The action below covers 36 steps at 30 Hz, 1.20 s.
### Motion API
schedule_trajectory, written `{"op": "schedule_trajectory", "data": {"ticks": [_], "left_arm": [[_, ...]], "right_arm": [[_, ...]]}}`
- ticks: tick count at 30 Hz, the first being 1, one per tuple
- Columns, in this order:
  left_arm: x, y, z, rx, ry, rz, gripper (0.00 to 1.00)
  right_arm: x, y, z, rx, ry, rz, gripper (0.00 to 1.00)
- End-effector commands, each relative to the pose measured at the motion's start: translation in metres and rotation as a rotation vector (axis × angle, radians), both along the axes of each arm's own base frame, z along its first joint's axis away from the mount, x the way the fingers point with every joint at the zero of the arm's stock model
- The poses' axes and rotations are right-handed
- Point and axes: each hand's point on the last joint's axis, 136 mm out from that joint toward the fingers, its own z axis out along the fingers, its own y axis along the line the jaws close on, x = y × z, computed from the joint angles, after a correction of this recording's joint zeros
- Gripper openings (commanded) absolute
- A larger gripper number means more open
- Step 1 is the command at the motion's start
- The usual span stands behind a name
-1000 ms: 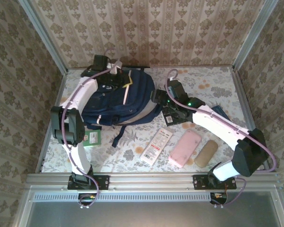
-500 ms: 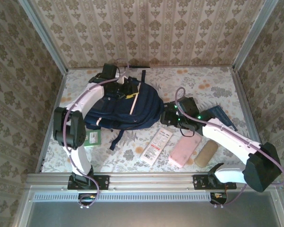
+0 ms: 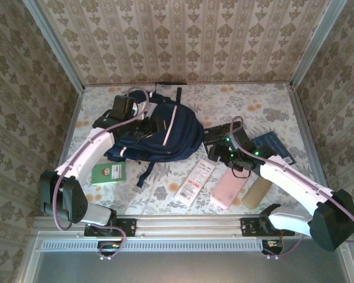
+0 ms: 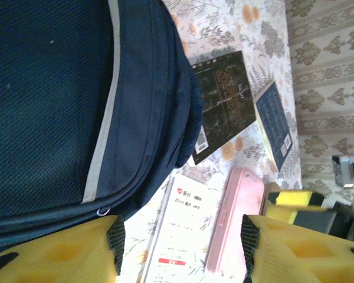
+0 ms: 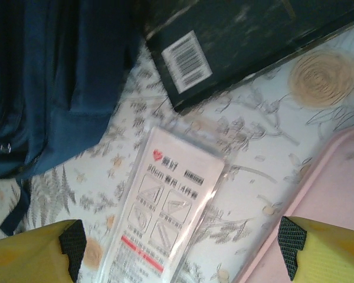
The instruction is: Pack books, pencil case, and school supplies into a backpack
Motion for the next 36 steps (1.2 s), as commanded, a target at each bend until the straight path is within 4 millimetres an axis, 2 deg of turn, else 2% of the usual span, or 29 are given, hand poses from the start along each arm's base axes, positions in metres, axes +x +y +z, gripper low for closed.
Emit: {"op": "schedule_trajectory", "data": {"ticks": [1, 5, 8, 13, 17, 19, 24, 30, 36], "left_arm": [[-0.012, -0.008, -0.017, 0.05, 0.003, -0.01, 0.58], [-0.031, -0.063, -0.042, 0.041, 0.014, -0.095, 0.54], [-0.035, -0.1, -0.061, 0.029, 0.019, -0.121, 0.53], [-0.024, -0.14, -0.088, 0.017, 0.055, -0.15, 0.52], [-0.014, -0.159, -0.107, 0.021, 0.082, -0.164, 0.48], [-0.011, -0.164, -0.115, 0.015, 0.096, -0.169, 0.44], [-0.007, -0.174, -0.135, 0.028, 0.119, -0.182, 0.41], [-0.007, -0.186, -0.153, 0.055, 0.139, -0.211, 0.41], [-0.006, -0.191, -0.161, 0.062, 0.157, -0.216, 0.41]], "right_arm": [[0.025, -0.02, 0.001, 0.041, -0.03, -0.086, 0.87], [0.067, -0.051, 0.012, 0.064, -0.079, -0.198, 0.87], [0.099, -0.069, 0.021, -0.043, -0.124, -0.23, 0.88], [0.15, -0.098, 0.001, -0.132, -0.064, -0.238, 0.91], [0.178, -0.116, -0.024, -0.16, 0.005, -0.199, 0.92], [0.186, -0.123, -0.036, -0.163, 0.047, -0.18, 0.93], [0.201, -0.118, -0.057, -0.106, 0.106, -0.099, 0.93], [0.194, -0.122, -0.08, -0.104, 0.191, -0.089, 0.94], [0.182, -0.116, -0.086, -0.067, 0.208, -0.079, 0.93]]}}
